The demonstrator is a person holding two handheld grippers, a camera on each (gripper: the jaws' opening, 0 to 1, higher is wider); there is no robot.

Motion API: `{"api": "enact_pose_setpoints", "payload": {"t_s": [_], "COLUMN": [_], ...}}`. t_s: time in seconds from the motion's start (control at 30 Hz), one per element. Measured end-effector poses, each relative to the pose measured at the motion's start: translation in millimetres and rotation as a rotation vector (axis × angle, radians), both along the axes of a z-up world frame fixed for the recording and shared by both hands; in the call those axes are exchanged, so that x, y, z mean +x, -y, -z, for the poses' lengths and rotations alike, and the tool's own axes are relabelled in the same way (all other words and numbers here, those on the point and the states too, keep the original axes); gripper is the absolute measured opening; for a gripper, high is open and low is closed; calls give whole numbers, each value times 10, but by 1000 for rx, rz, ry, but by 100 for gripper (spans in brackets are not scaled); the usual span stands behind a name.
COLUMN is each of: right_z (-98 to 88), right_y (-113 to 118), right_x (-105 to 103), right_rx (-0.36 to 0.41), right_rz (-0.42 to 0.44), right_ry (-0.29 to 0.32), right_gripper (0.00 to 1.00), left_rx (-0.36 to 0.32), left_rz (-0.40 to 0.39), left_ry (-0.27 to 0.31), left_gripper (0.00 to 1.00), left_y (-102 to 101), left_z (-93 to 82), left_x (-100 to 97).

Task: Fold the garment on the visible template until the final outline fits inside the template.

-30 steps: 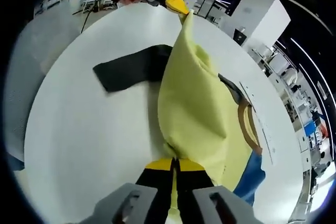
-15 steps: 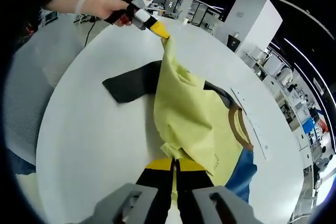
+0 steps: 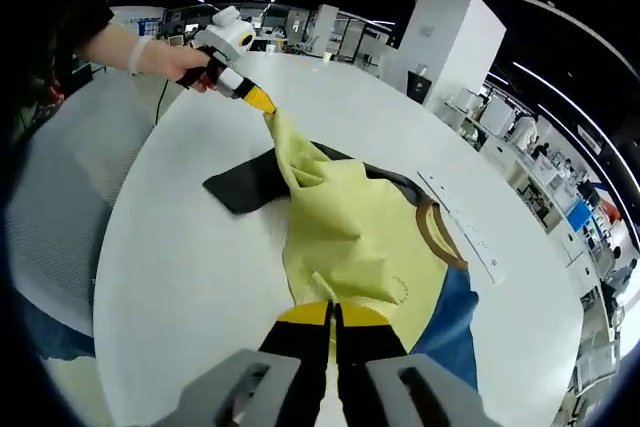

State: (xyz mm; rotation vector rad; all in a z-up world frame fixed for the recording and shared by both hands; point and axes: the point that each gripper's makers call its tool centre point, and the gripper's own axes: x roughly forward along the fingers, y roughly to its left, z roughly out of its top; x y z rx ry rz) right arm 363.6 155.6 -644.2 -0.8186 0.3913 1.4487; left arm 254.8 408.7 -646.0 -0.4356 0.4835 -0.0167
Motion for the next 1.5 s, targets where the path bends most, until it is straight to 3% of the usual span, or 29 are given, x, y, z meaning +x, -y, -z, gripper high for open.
{"api": "enact_pose_setpoints", "payload": {"t_s": [0.4,1.07,1.5], "right_z": [-122,37,65], "right_y": [166,434,692], "right_x": [-205,-730,-827], "right_rx": [51,37,20], "right_rz": [45,64,103], "right_ry": [-42,-138,-181], "right_gripper": [0,0,0], "left_rx": [1,-27,-33], "left_rz": [16,12,11], "left_ry": [-31,-90,-123], "left_gripper": [0,0,0], "left_y": [7,38,40], "left_z": [58,202,267], "left_x": [-267,-693,-845]}}
